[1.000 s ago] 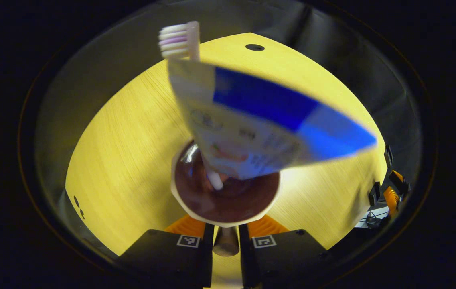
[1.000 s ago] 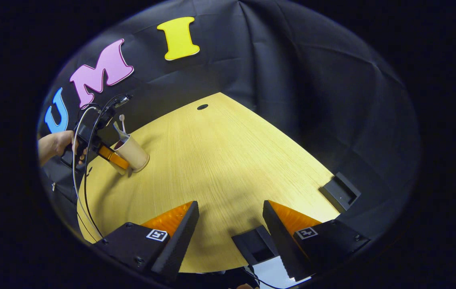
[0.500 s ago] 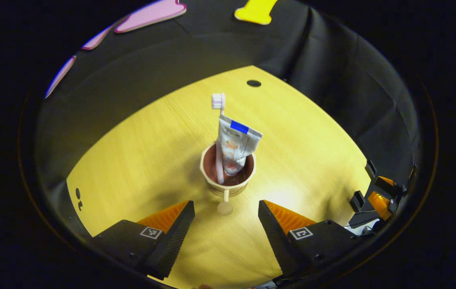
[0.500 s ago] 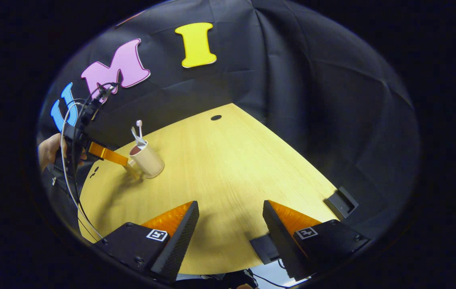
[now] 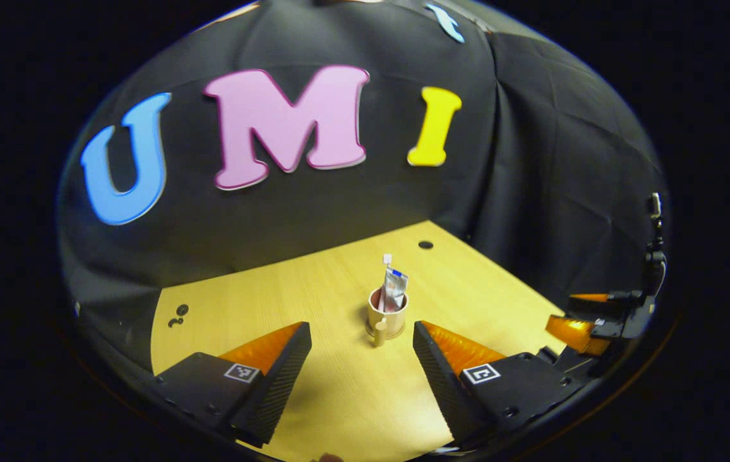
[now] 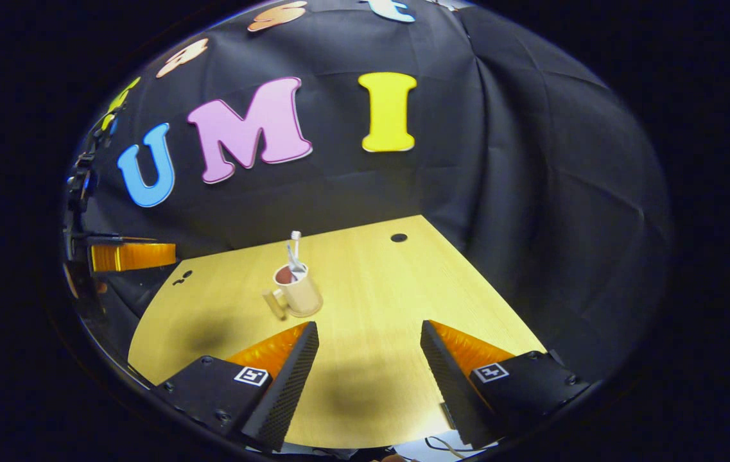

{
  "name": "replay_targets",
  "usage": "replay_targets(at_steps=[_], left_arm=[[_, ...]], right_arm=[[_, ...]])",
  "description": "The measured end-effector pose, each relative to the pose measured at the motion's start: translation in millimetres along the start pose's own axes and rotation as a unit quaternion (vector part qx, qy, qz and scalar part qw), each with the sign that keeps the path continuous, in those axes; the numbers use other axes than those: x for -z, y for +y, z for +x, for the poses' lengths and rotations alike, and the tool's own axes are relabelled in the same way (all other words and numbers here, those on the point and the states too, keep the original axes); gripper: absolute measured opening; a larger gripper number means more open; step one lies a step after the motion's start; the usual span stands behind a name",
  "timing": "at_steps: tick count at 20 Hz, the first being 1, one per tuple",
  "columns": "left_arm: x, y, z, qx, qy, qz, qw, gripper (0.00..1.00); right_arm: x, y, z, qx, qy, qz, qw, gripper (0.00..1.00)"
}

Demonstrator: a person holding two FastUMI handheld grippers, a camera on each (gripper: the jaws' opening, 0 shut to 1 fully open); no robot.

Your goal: Put the toothbrush and toothpaste on the desktop into the cup, then pick up the cup and place it on the coaster on the desktop.

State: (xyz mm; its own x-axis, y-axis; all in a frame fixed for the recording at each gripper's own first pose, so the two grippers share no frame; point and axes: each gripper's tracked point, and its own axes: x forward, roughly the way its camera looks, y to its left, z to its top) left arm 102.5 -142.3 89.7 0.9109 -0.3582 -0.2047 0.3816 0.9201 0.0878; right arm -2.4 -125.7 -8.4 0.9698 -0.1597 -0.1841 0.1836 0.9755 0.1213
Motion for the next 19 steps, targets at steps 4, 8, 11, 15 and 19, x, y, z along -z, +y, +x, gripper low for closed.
replay_targets(at_steps=[4, 8, 11, 15, 19], left_arm=[[15, -9, -64, 0.009, -0.081, -0.025, 0.996, 0.99], [43, 2, -109, -0.013, -0.120, -0.039, 0.992, 0.98], [55, 29, -146, -0.075, -0.162, -0.058, 0.982, 0.99], [82, 59, -177, -0.132, -0.195, -0.060, 0.970, 0.97], [99, 73, -191, -0.172, -0.184, -0.045, 0.967, 0.97]], right_arm=[[-2, 56, -27, -0.036, -0.018, -0.036, 0.999, 0.98], [7, 104, -59, -0.060, -0.043, -0.060, 0.995, 0.99], [21, 121, -83, -0.055, -0.052, -0.052, 0.996, 0.99], [36, 120, -106, -0.038, -0.064, -0.054, 0.996, 0.98], [45, 116, -115, -0.024, -0.059, -0.037, 0.997, 0.98]])
